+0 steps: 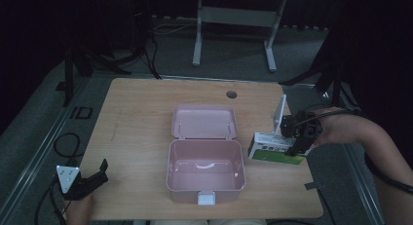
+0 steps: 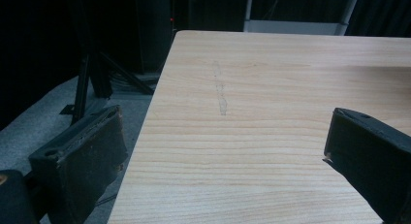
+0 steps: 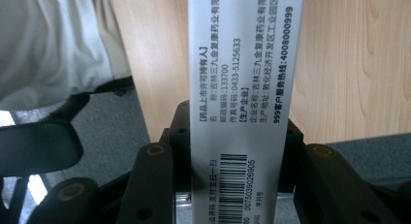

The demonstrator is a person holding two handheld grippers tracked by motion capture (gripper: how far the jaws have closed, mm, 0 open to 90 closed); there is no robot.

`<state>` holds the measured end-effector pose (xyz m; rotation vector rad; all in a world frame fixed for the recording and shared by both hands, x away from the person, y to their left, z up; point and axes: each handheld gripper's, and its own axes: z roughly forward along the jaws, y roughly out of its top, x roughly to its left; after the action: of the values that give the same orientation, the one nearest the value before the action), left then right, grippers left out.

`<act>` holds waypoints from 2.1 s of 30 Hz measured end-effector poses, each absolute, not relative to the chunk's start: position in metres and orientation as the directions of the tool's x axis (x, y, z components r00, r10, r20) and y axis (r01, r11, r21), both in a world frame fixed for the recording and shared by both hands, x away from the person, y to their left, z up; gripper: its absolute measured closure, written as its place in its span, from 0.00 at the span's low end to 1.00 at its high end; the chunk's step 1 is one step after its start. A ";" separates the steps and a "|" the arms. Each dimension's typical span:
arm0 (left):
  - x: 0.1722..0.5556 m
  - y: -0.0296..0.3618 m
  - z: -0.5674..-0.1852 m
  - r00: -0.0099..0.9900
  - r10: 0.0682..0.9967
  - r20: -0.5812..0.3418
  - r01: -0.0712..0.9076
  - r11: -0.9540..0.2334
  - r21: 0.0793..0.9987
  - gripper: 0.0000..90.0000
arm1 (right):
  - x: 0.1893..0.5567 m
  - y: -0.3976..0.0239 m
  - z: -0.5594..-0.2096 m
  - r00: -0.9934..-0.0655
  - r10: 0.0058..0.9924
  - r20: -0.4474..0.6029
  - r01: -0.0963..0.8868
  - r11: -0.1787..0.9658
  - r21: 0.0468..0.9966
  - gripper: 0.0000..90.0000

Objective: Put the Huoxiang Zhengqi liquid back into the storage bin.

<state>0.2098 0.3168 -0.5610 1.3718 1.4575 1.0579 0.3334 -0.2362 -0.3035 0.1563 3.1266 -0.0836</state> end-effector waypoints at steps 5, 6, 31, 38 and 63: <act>0.210 0.317 -0.561 -0.036 0.999 -0.031 0.280 0.040 0.959 0.02 | 0.332 -0.218 -0.299 -0.995 0.104 0.003 0.103 0.993 -0.056 0.70; 0.210 0.317 -0.561 -0.036 0.999 -0.032 0.280 0.041 0.959 0.02 | 0.331 -0.213 -0.298 -0.995 0.098 -0.002 0.098 0.993 -0.061 0.70; 0.210 0.318 -0.561 -0.030 0.999 -0.037 0.279 0.044 0.959 0.02 | 0.311 -0.109 -0.319 -0.997 -0.064 0.053 -0.067 0.996 -0.058 0.70; 0.209 0.319 -0.561 -0.029 0.999 -0.041 0.278 0.047 0.960 0.02 | 0.309 -0.093 -0.330 -0.993 -0.092 0.070 -0.095 0.994 -0.046 0.70; 0.210 0.319 -0.561 -0.026 0.999 -0.039 0.277 0.045 0.960 0.02 | 0.314 -0.073 -0.403 -0.990 -0.102 0.093 -0.107 0.993 -0.050 0.70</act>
<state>0.2097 0.3185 -0.5609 1.3709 1.4487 1.0460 0.3145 -0.0731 -0.4026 -0.1691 3.2266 -0.0884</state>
